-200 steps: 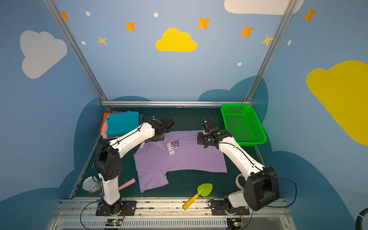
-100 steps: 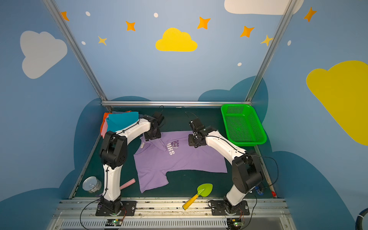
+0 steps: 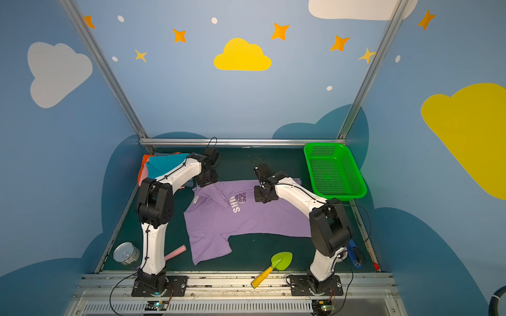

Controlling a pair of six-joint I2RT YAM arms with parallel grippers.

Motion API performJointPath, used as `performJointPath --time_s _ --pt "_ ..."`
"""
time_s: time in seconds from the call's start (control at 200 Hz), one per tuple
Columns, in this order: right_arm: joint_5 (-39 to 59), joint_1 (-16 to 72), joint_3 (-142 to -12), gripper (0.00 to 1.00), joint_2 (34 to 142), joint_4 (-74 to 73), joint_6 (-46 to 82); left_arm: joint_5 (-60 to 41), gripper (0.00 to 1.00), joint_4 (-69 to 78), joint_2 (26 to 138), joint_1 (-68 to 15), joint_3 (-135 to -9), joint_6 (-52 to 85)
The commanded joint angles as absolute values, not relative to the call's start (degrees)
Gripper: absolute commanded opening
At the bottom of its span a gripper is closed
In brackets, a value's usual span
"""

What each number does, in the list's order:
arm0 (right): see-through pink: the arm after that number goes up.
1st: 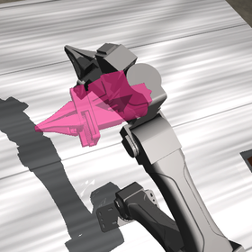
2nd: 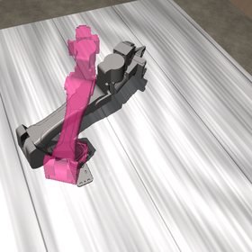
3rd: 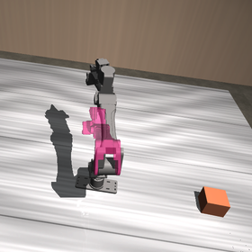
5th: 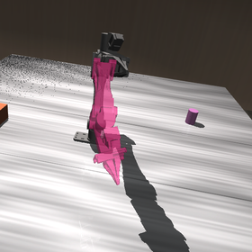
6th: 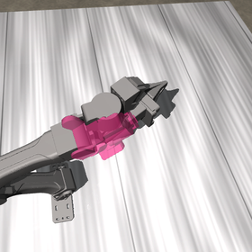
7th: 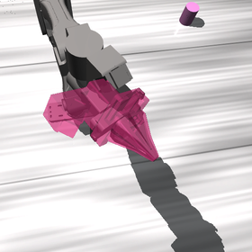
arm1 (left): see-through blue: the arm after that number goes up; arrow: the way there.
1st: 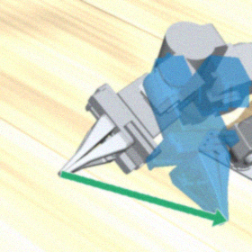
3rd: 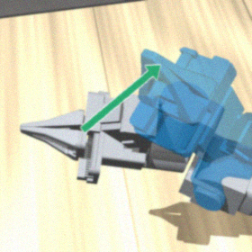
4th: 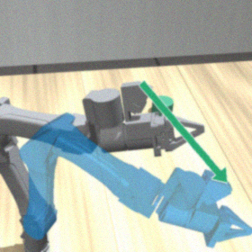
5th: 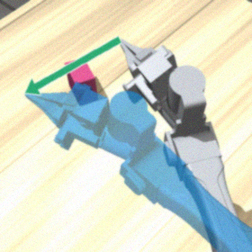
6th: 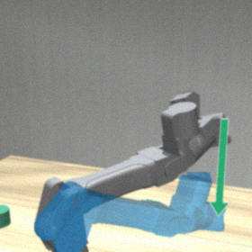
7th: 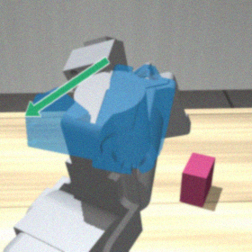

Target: Fold and stack the t-shirts

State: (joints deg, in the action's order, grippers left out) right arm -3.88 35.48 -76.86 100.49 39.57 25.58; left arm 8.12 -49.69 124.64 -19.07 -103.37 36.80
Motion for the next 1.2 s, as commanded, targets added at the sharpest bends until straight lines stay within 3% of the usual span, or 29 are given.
performJointPath --time_s 0.0,0.105,0.33,0.556,0.786,0.881,0.956,1.001,1.197 --pt "-3.77 35.84 -78.83 0.06 101.5 41.28 25.14 8.17 0.2 -53.2 126.38 -18.97 -104.74 36.39" --pt "-3.78 35.86 -78.66 0.05 101.51 41.2 25.12 8.44 0.04 -53.13 125.16 -18.96 -103.45 36.69" --pt "-3.18 35.82 -77.89 0.04 100.62 41.25 25.63 9.42 0.04 -52.75 115.98 -19.29 -95.67 36.91" --pt "-2.68 36.04 -77.64 0.04 99.73 41.13 25.83 11.46 0.04 -50.83 102.95 -21.67 -80.73 38.37" --pt "-2.24 36.3 -77.76 0.04 99.58 41.71 25.4 10.55 0.05 -47.16 97.98 -23.94 -65.01 42.34" --pt "-2.41 36.29 -77.69 0.04 99.56 42.17 25.04 10.53 0.11 -46.27 99.3 -24.35 -61.11 44.06" --pt "-2.63 36.21 -77.63 0.04 99.49 42.34 24.87 11.45 0.36 -47.15 100.7 -24.11 -60.5 44.73" --pt "-2.72 36.05 -77.65 0.05 99.48 42.32 24.73 12.17 0.44 -48.11 100.9 -23.72 -61.27 44.67" --pt "-3.52 33.49 -79.77 0.07 100.77 42.54 23.67 16.17 0.54 -51.65 97.77 -22.35 -71.94 42.68"
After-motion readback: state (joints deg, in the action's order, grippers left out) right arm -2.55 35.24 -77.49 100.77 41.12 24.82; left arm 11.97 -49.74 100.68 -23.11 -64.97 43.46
